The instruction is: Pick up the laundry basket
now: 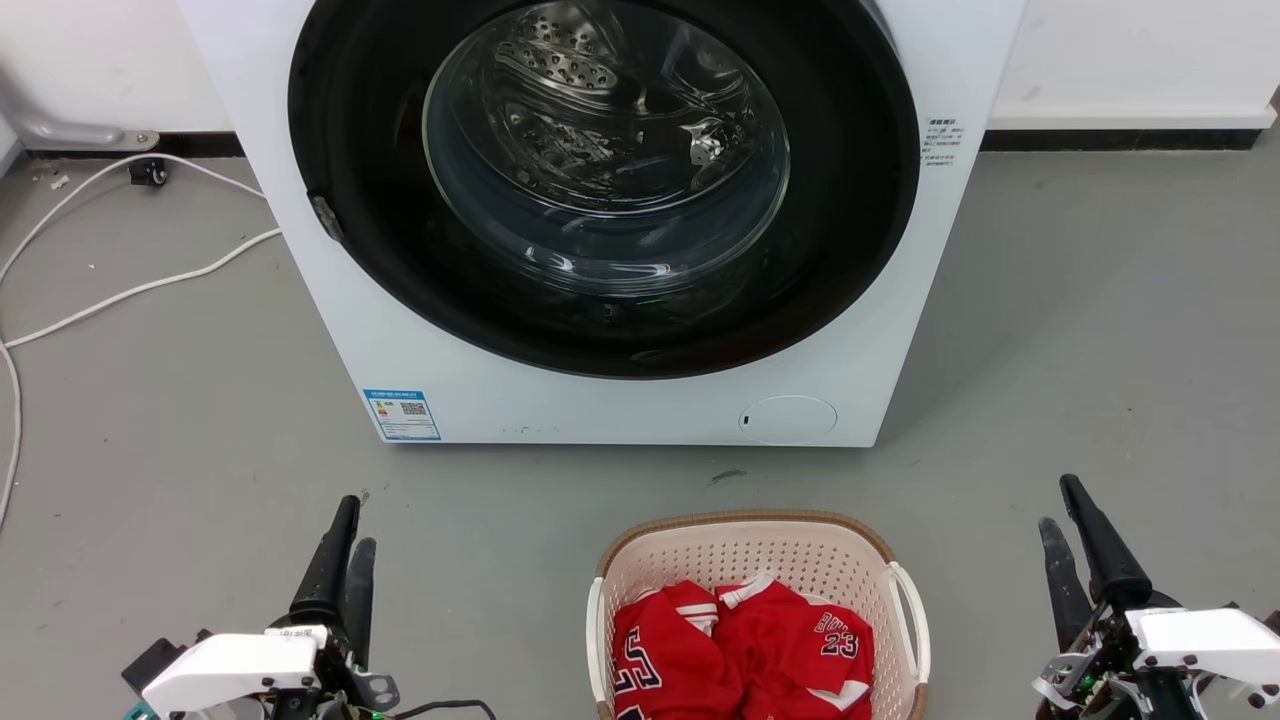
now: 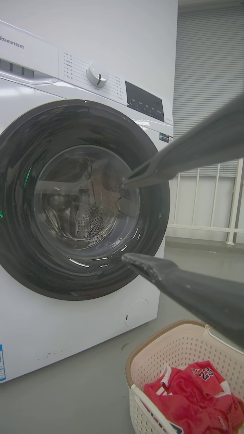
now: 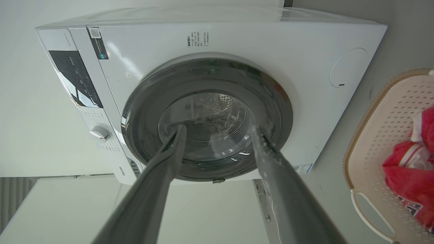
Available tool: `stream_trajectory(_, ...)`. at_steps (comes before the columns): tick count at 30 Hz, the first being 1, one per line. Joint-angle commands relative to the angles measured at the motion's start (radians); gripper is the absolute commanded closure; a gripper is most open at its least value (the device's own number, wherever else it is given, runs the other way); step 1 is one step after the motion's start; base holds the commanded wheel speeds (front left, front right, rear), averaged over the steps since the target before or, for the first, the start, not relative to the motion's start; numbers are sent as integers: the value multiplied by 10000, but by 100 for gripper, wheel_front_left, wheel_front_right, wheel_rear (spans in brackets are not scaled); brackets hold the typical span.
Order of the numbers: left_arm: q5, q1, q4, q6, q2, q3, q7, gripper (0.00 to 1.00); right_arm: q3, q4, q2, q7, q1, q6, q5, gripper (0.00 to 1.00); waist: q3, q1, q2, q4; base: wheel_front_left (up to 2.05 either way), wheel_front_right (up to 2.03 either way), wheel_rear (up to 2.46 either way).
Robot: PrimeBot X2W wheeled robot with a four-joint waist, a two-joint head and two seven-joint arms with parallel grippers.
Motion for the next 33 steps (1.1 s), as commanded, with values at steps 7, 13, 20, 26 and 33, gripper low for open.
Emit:
stream_trajectory(7,1181,-187,-426,31,31,176,-375,0,-56,-508,-20,-391,-116,2,-1437,0,14,0,0,1,0,0,0)
stream_trajectory(13,2639,-169,-828,345,35,104,-650,0,118,-982,-24,-664,-47,2,-3110,0,26,0,0,5,0,0,0)
stream_trajectory(20,4160,-64,-1117,722,38,-102,-947,0,252,-1312,-29,-964,74,2,-4989,0,23,0,0,15,0,0,0)
stream_trajectory(26,5285,38,-1283,877,41,-195,-1187,0,326,-1422,-33,-1204,172,2,-6190,0,20,0,0,11,0,0,0)
stream_trajectory(33,6418,131,-1409,912,45,-324,-1448,0,459,-1561,-38,-1463,280,3,-7366,0,14,0,0,14,0,0,0)
